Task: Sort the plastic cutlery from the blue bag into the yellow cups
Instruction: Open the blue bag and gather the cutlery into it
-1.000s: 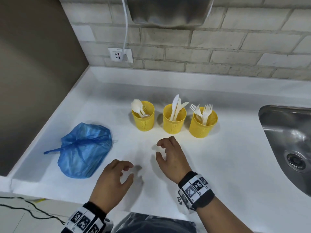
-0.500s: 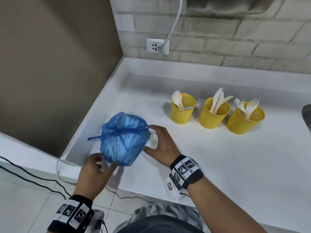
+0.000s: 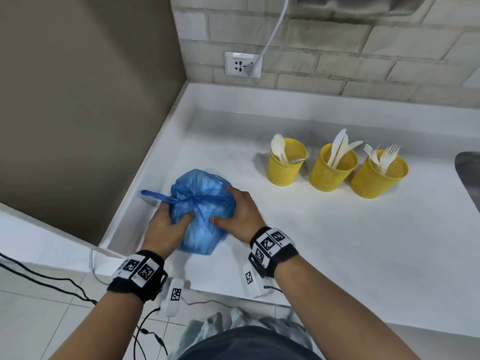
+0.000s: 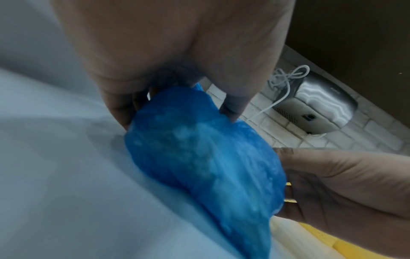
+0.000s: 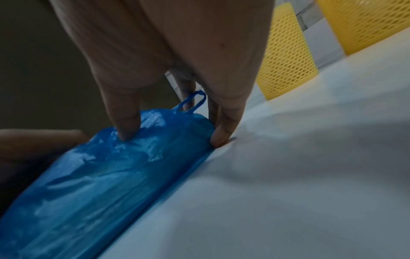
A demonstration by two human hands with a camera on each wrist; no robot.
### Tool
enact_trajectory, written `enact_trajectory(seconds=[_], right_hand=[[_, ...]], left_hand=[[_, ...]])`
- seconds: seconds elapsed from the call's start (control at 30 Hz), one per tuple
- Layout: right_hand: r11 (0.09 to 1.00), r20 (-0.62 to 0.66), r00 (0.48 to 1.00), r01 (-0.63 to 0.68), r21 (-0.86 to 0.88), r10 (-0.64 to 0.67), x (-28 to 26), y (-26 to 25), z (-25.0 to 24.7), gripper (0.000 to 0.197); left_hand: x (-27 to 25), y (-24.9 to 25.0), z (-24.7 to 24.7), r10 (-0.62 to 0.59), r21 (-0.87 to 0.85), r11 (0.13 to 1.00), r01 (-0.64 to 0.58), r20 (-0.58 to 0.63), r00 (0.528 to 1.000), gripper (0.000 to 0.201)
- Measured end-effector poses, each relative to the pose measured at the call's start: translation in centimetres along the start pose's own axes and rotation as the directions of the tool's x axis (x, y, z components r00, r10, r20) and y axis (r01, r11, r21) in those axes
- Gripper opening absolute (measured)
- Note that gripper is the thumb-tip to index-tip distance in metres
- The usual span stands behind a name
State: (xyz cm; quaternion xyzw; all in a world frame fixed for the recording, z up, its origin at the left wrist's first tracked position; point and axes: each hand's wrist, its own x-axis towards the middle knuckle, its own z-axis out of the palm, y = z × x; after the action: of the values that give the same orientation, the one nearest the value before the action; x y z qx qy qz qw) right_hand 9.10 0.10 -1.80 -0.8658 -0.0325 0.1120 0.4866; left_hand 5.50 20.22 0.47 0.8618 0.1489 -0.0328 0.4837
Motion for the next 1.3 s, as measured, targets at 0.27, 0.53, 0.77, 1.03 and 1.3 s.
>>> enact_trajectory(seconds=[0.27,0.53,0.77,1.03,1.3], right_hand=[[0.985,-0.022,1.000,0.000,-0.175,-0.004,-3.2,2.5,-3.2,0.084],[0.974,-0.057,0.998,-0.041,-0.225,0.029,-7.8,6.8,-9.5,0.081],[0.970,-0.114,0.990,-0.111,-0.216,0.087,-11.9,11.7,-16.4,0.078],[0.981,-0.166,0.983,-0.111,-0.157,0.085,-14.7,16.7,-23.2,0.074],[0.983,-0.152,0.986,-0.091,-0.159,0.067,-15.4,19.9,-27.4,0.082]], left_hand=[[-2.4,1.5,3.7,0.110,-0.084,0.991,-0.103,0.096,0.989,0.029],[-5.1,3.6,9.2,0.158,-0.097,0.985,-0.142,0.193,0.968,0.042],[-8.0,7.0,15.6,0.190,-0.110,0.980,-0.164,0.290,0.938,0.036],[-11.4,11.0,22.9,0.235,-0.161,0.968,-0.192,0.319,0.918,0.030],[-13.0,12.9,27.4,0.243,-0.191,0.963,-0.191,0.303,0.922,0.033]])
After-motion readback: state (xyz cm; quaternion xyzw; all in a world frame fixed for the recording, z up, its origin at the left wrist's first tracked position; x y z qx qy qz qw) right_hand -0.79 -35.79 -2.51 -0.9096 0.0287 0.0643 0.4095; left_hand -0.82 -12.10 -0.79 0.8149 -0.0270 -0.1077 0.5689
